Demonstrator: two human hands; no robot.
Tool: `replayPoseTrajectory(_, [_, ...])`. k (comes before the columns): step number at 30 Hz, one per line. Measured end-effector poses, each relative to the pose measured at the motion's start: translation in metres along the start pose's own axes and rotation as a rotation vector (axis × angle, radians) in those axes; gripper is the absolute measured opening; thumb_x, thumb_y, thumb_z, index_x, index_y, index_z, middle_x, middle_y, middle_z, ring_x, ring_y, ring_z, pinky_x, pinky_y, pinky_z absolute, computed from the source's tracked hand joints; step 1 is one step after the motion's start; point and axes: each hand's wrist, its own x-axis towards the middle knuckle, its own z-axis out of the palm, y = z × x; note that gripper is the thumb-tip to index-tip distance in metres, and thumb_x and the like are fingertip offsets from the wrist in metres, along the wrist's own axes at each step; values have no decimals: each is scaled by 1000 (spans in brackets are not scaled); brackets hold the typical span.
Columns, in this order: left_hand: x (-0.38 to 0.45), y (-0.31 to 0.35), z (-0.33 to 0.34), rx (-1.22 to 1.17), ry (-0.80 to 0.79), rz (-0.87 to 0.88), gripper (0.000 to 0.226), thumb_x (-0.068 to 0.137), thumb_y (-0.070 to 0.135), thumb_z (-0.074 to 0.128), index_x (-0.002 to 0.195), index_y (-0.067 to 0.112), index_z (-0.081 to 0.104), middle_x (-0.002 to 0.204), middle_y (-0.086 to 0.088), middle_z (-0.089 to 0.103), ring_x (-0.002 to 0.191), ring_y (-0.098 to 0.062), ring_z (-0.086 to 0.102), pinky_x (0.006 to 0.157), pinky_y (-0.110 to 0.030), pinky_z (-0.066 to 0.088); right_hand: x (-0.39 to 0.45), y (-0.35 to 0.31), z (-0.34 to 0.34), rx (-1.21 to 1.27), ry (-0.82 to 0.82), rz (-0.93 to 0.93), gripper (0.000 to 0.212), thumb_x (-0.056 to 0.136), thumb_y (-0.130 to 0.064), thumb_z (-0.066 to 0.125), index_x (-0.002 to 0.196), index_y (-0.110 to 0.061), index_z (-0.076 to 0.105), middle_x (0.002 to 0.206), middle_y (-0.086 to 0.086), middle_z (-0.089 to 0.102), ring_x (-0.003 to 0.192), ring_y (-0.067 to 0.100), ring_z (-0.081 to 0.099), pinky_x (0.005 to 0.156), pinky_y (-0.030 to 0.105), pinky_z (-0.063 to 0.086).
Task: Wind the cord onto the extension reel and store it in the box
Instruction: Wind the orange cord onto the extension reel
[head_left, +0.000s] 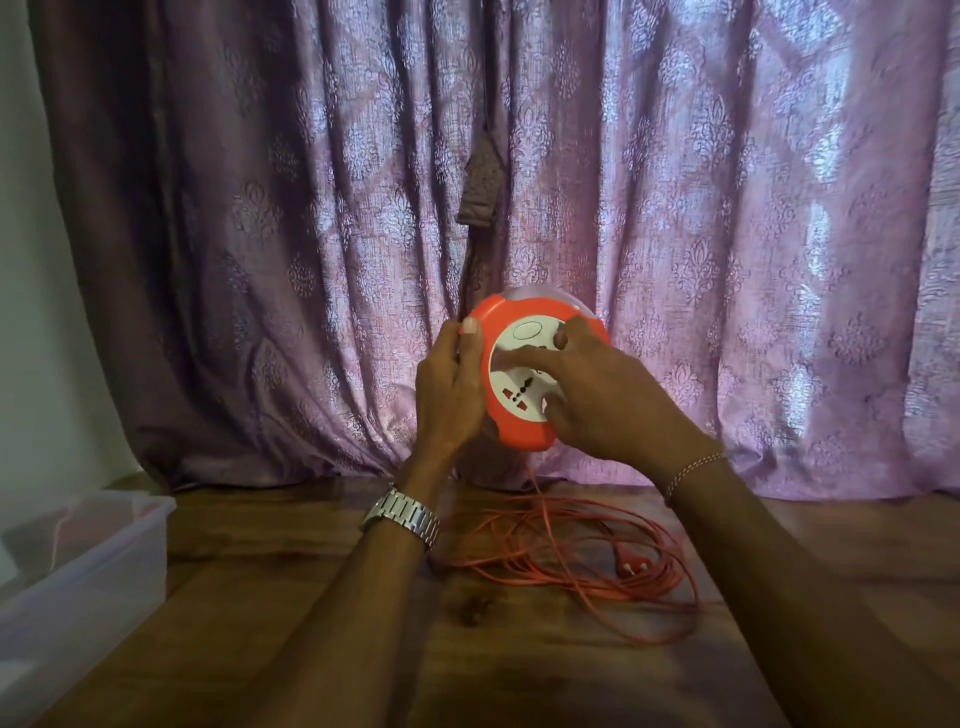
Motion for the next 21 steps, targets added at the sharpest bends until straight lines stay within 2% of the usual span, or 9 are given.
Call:
replayPoseTrajectory(4, [-2, 0, 2, 12, 11, 41, 61, 95, 69, 33, 96, 14, 61, 80, -6, 69, 79, -31, 69, 72, -58, 56, -2, 2, -2, -48, 92, 44, 59, 74, -39, 63, 127, -59, 45, 118, -1, 58, 107, 25, 58, 77, 37, 49])
replayPoseTrajectory(7, [0, 1, 2, -13, 19, 20, 62, 95, 70, 33, 98, 15, 62, 82, -9, 70, 82, -34, 69, 75, -59, 55, 0, 4, 1, 70, 216, 157, 60, 69, -63, 65, 127, -55, 51, 104, -3, 71, 100, 26, 64, 77, 35, 51])
replayPoseTrajectory(9, [1, 2, 2, -31, 31, -3, 61, 94, 70, 34, 101, 17, 64, 88, -9, 72, 87, -34, 70, 79, -59, 56, 0, 1, 5, 177, 333, 232, 59, 70, -70, 63, 125, -47, 58, 98, -2, 74, 97, 28, 65, 77, 37, 55])
replayPoseTrajectory(11, [3, 1, 1, -31, 35, -11, 60, 94, 71, 35, 101, 20, 65, 91, -8, 74, 90, -33, 71, 81, -59, 57, 0, -4, 8, 207, 394, 265, 58, 73, -69, 63, 124, -40, 61, 101, 1, 74, 99, 32, 65, 78, 40, 55])
replayPoseTrajectory(14, [3, 0, 0, -24, 40, -27, 60, 93, 72, 35, 97, 20, 63, 88, -8, 74, 87, -33, 72, 79, -58, 58, -1, -8, 13, 82, 391, 227, 57, 80, -68, 57, 128, -36, 59, 105, 5, 73, 97, 36, 63, 72, 39, 52])
replayPoseTrajectory(18, [3, -2, -2, -18, 47, -54, 60, 96, 68, 34, 95, 16, 63, 82, -3, 72, 79, -22, 72, 73, -48, 60, -1, -1, 8, -135, 518, 175, 49, 78, -67, 62, 114, -35, 68, 76, 5, 73, 68, 31, 67, 52, 31, 45])
replayPoseTrajectory(19, [3, -2, -2, -35, 49, -69, 58, 97, 65, 35, 95, 14, 63, 81, -2, 72, 75, -16, 72, 70, -42, 60, -1, 3, 6, -143, 527, 123, 44, 80, -63, 62, 114, -35, 68, 79, 0, 72, 70, 27, 66, 52, 30, 46])
replayPoseTrajectory(21, [4, -2, -4, -72, 54, -80, 60, 96, 66, 37, 94, 12, 62, 80, -2, 71, 72, -16, 71, 67, -39, 58, 3, 15, 5, -80, 419, -61, 32, 87, -46, 62, 117, -36, 66, 103, -4, 67, 90, 22, 60, 61, 35, 51])
